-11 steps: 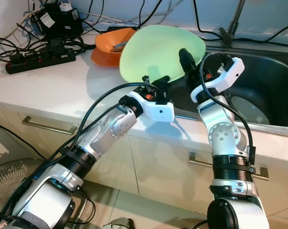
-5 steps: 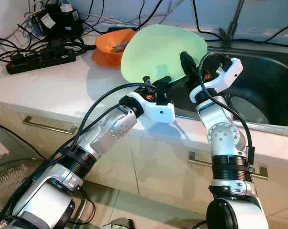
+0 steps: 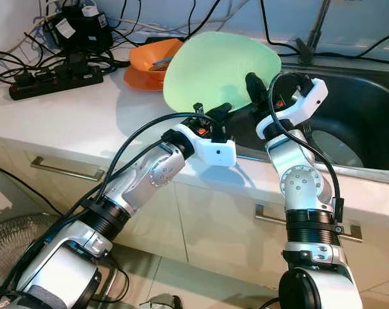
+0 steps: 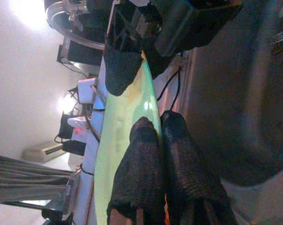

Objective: Kitchen organization

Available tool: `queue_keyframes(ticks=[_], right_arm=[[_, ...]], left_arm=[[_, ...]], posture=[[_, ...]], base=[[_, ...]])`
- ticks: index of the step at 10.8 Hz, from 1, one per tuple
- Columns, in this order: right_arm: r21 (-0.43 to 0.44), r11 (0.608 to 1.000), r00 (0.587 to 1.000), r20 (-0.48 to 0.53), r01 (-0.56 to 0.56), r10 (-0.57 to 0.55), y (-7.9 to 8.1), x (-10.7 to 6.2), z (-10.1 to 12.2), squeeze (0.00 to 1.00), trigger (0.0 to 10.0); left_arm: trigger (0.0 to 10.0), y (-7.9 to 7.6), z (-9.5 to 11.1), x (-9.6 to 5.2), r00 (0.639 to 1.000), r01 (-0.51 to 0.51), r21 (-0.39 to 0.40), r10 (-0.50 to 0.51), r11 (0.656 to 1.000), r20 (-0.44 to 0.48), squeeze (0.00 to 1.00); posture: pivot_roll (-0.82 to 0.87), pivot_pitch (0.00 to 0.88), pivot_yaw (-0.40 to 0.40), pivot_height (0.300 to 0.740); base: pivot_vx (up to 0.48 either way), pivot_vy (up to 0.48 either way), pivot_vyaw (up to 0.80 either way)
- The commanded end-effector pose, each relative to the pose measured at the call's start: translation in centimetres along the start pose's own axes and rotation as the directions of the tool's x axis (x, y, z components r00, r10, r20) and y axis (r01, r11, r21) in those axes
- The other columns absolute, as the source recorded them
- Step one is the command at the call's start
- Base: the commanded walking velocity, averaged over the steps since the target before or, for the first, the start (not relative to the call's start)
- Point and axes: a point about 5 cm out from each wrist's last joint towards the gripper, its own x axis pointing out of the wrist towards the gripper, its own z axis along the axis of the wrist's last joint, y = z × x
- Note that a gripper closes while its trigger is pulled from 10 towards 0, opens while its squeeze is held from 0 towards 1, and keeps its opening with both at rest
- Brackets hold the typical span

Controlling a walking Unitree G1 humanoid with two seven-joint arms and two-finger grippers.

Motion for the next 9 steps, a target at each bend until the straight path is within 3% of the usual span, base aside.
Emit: queue_keyframes(ticks=[1,4,5,9], right_arm=[[0.021,1.000,1.000,-0.012,-0.009,0.009,0.17,0.00,-0.24,0.00,0.0],[0.023,1.000,1.000,-0.008,-0.004,0.004,0.11,0.00,-0.12,0.00,0.0],[0.026,1.000,1.000,-0.005,0.003,-0.003,0.01,-0.03,-0.09,0.00,0.0],[0.031,0.999,0.999,0.021,0.030,-0.030,-0.44,-0.04,0.40,0.00,0.0]], left_arm=[[10.0,1.57,0.23,0.54,0.999,-0.047,0.035,0.046,0.998,0.027,0.00],[10.0,1.61,0.05,0.53,0.999,-0.045,0.046,0.044,0.998,0.020,0.00],[10.0,1.66,-0.02,0.48,0.999,-0.052,0.016,0.052,0.999,0.015,1.00],[10.0,1.59,-0.11,0.38,0.999,-0.054,0.004,0.054,0.999,0.005,1.00]], posture=[[0.04,0.000,0.073,0.740],[0.04,0.000,0.071,0.740],[0.04,0.003,0.071,0.740],[0.04,0.017,0.068,0.740]], base=[[0.000,0.000,0.00],[0.000,0.000,0.00],[0.000,0.000,0.00],[0.000,0.000,0.00]])
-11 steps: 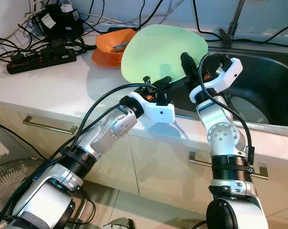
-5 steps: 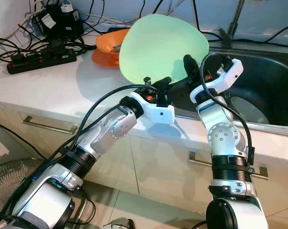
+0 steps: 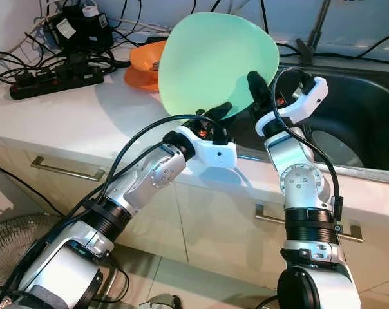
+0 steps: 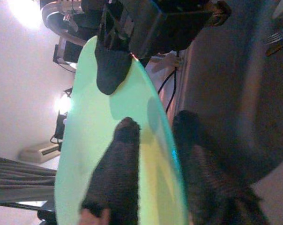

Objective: Kitchen organization

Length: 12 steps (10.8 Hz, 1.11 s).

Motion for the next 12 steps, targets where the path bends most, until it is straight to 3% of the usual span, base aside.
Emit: queue_keyframes(ticks=[1,3,4,6,7,8,9,10,11,12], right_arm=[[-0.003,0.999,0.999,0.013,0.045,-0.045,-0.9,-0.2,0.3,0.00,0.0],[0.020,0.994,0.993,0.046,0.106,-0.106,-1.8,-0.1,0.9,0.00,0.0],[0.041,0.987,0.983,0.093,0.158,-0.161,-2.5,0.0,1.8,0.00,0.0],[0.085,0.960,0.943,0.184,0.267,-0.278,-4.3,0.0,3.9,0.00,0.0],[0.106,0.929,0.895,0.250,0.353,-0.369,-5.7,-0.2,5.3,0.00,0.0],[0.058,0.897,0.852,0.292,0.437,-0.434,-6.9,-0.6,6.1,0.00,4.7],[0.035,0.884,0.841,0.292,0.466,-0.455,-7.4,-0.7,6.1,0.00,10.0],[-0.029,0.867,0.837,0.281,0.497,-0.470,-7.8,-0.7,5.9,0.00,10.0],[-0.225,0.821,0.844,0.263,0.525,-0.468,-8.4,-0.6,5.0,0.00,10.0],[-0.334,0.787,0.854,0.254,0.518,-0.455,-8.4,-0.4,4.3,0.00,10.0]], left_arm=[[10.0,1.9,-0.1,0.2,0.998,-0.063,0.007,0.063,0.998,0.006,1.00],[10.0,2.0,-0.2,0.2,0.998,-0.070,0.017,0.070,0.997,0.000,1.00],[10.0,1.9,-0.2,0.2,0.998,-0.066,0.020,0.066,0.998,-0.004,0.00],[10.0,1.7,-0.2,0.3,0.998,-0.063,0.018,0.063,0.998,-0.007,0.00],[10.0,1.6,-0.2,0.2,0.998,-0.062,0.016,0.062,0.998,-0.012,0.00],[10.0,1.6,-0.5,0.0,0.998,-0.065,0.006,0.065,0.998,-0.024,0.00],[10.0,1.6,-0.6,-0.1,0.997,-0.067,-0.005,0.066,0.998,-0.031,0.00],[10.0,1.4,-0.9,-0.2,0.995,-0.079,-0.078,0.074,0.994,-0.066,0.00],[10.0,0.9,-2.0,-0.6,0.970,-0.208,-0.436,0.126,0.876,-0.210,0.00],[10.0,0.4,-2.5,-0.7,0.953,-0.268,-0.582,0.123,0.768,-0.277,0.00]], posture=[[0.04,0.017,0.069,0.740],[0.04,0.022,0.067,0.740],[0.05,0.024,0.065,0.740],[0.05,0.023,0.062,0.740],[0.05,0.021,0.060,0.740],[0.05,0.020,0.060,0.740],[0.05,0.021,0.060,0.740],[0.05,0.021,0.059,0.740],[0.05,0.021,0.059,0.740],[0.05,0.022,0.060,0.740]], base=[[0.000,0.000,0.00],[0.000,0.000,0.00],[0.000,0.000,0.00],[0.000,0.000,0.00],[0.000,0.000,0.00],[0.000,0.000,0.00],[0.000,0.000,0.00],[0.000,0.000,0.00],[0.000,0.000,0.00],[0.000,0.000,0.00]])
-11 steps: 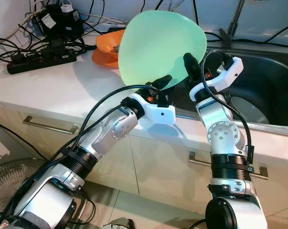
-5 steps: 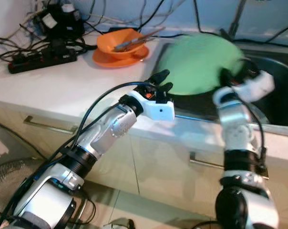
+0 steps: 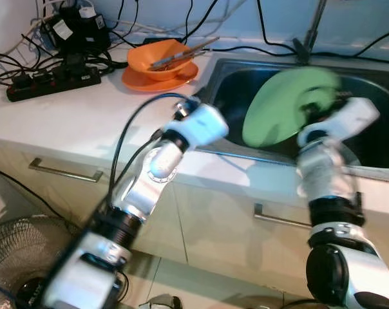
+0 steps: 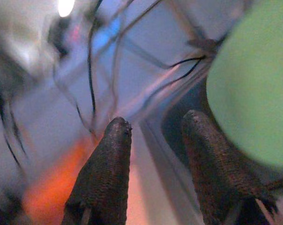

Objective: Kitchen organization

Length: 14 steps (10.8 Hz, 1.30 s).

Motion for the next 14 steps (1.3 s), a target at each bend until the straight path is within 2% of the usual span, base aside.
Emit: queue_keyframes(ticks=[1,2,3,4,5,6,9,10,11,13,14], right_arm=[[-0.054,0.998,0.998,0.052,-0.043,0.045,1.1,0.2,0.8,0.00,10.0],[-0.048,0.998,0.998,0.034,-0.047,0.049,1.1,0.3,0.3,0.00,10.0],[-0.070,0.996,0.998,0.012,-0.062,0.063,1.3,0.3,-0.3,0.00,10.0],[-0.099,0.992,0.997,-0.002,-0.080,0.080,1.5,0.3,-0.7,0.00,10.0],[-0.124,0.987,0.995,-0.028,-0.098,0.095,1.6,0.3,-1.3,0.36,10.0],[-0.133,0.984,0.993,-0.040,-0.119,0.115,1.8,0.2,-1.8,1.00,10.0],[-0.142,0.979,0.989,-0.051,-0.145,0.139,2.2,-0.1,-2.4,1.00,10.0],[-0.155,0.974,0.986,-0.049,-0.167,0.161,2.6,-0.2,-2.6,0.92,10.0],[-0.154,0.972,0.984,-0.038,-0.180,0.176,2.9,-0.3,-2.6,0.00,10.0],[-0.193,0.952,0.965,0.062,-0.237,0.253,4.3,-0.7,-1.3,0.00,10.0],[-0.266,0.930,0.947,0.124,-0.255,0.295,4.8,-1.2,-0.6,0.00,10.0]], left_arm=[[10.0,0.5,-0.9,-0.2,0.998,-0.033,-0.199,0.021,0.979,-0.062,0.00],[10.0,0.4,-1.3,-0.2,0.996,-0.050,-0.312,0.023,0.949,-0.088,0.00],[10.0,-0.1,-1.9,-0.4,0.993,-0.005,-0.386,-0.042,0.922,-0.113,0.00],[10.0,-0.8,-2.1,-0.6,0.989,0.030,-0.416,-0.089,0.909,-0.122,0.00],[10.0,-1.4,-2.3,-0.8,0.985,0.040,-0.442,-0.109,0.896,-0.132,0.00],[10.0,-1.6,-2.8,-1.0,0.982,0.030,-0.476,-0.115,0.879,-0.151,0.00],[10.0,-1.3,-3.4,-1.3,0.981,-0.006,-0.491,-0.089,0.871,-0.170,0.00],[10.0,-1.3,-3.6,-1.4,0.980,-0.015,-0.493,-0.085,0.870,-0.178,0.00],[10.0,-1.3,-3.7,-1.4,0.980,-0.026,-0.496,-0.075,0.868,-0.183,0.00],[10.0,0.0,-3.9,-1.5,0.984,-0.115,-0.462,0.036,0.879,-0.176,0.00],[10.0,0.7,-3.8,-1.5,0.984,-0.147,-0.422,0.087,0.895,-0.158,0.00]], posture=[[0.06,0.020,0.060,0.740],[0.06,0.021,0.060,0.740],[0.06,0.020,0.059,0.740],[0.06,0.020,0.059,0.740],[0.05,0.016,0.059,0.740],[0.05,0.012,0.057,0.740],[0.05,0.006,0.057,0.740],[0.04,0.005,0.058,0.740],[0.04,0.005,0.058,0.740],[0.04,0.007,0.055,0.740],[0.03,0.011,0.053,0.740]], base=[[0.000,0.000,0.00],[0.000,0.000,0.00],[0.000,0.000,0.00],[0.000,0.000,0.00],[0.000,0.000,0.00],[0.000,0.000,0.00],[0.000,0.000,0.00],[0.000,0.000,0.00],[0.000,0.000,0.00],[0.000,0.000,0.00],[0.000,0.000,0.00]])
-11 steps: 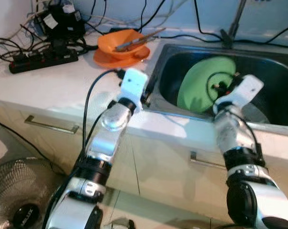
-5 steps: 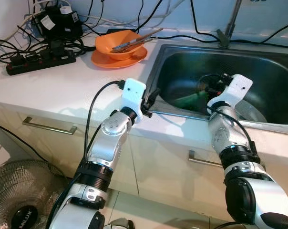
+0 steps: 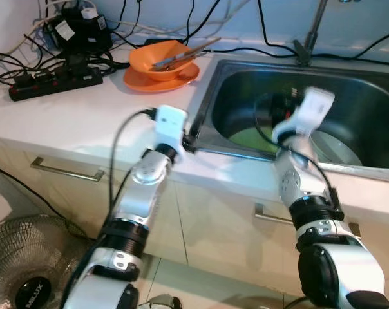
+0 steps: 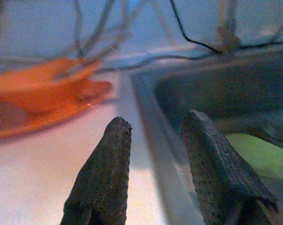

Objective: Kitchen organization

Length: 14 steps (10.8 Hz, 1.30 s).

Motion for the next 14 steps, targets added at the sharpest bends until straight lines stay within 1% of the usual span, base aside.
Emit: queue_keyframes(ticks=[1,2,3,4,5,6,8,14], right_arm=[[-0.075,0.997,0.998,0.060,-0.029,0.033,0.5,-0.7,0.4,0.00,10.0],[-0.123,0.992,0.994,0.096,-0.040,0.052,0.7,-1.4,0.5,0.00,10.0],[-0.163,0.986,0.990,0.129,-0.028,0.050,0.5,-2.5,0.5,0.00,10.0],[-0.171,0.985,0.987,0.158,0.007,0.021,-0.1,-3.2,0.6,0.00,10.0],[-0.169,0.985,0.985,0.172,0.022,0.007,-0.4,-3.4,0.9,0.00,10.0],[-0.195,0.981,0.982,0.187,0.013,0.025,-0.2,-3.4,1.3,0.00,10.0],[-0.206,0.979,0.982,0.188,0.002,0.038,0.3,-3.3,1.5,0.00,10.0],[-0.205,0.979,0.987,0.160,0.001,0.032,0.1,-3.6,1.1,0.00,10.0]], left_arm=[[10.0,1.0,0.4,-0.1,0.997,-0.066,0.033,0.065,0.997,0.046,0.00],[10.0,1.6,0.6,-0.2,0.990,-0.118,0.031,0.115,0.993,0.076,0.00],[10.0,2.0,0.9,-0.4,0.983,-0.152,0.039,0.147,0.988,0.110,0.00],[10.0,1.9,1.2,-0.6,0.978,-0.156,0.048,0.148,0.987,0.148,0.00],[10.0,1.8,1.4,-0.7,0.975,-0.157,0.048,0.147,0.986,0.165,0.00],[10.0,1.5,1.5,-0.6,0.973,-0.151,0.058,0.138,0.987,0.187,0.00],[10.0,1.4,1.7,-0.6,0.970,-0.146,0.059,0.131,0.988,0.206,0.00],[10.0,1.2,1.8,-0.8,0.964,-0.145,0.055,0.128,0.988,0.232,0.00]], posture=[[0.03,0.015,0.052,0.740],[0.03,0.022,0.052,0.740],[0.03,0.032,0.053,0.740],[0.02,0.037,0.054,0.740],[0.02,0.038,0.054,0.740],[0.02,0.039,0.054,0.740],[0.03,0.041,0.051,0.740],[0.03,0.047,0.045,0.740]], base=[[0.000,0.000,0.00],[0.000,0.000,0.00],[0.000,0.000,0.00],[0.000,0.000,0.00],[0.000,0.000,0.00],[0.000,0.000,0.00],[-0.261,0.000,0.00],[-0.321,0.000,0.00]])
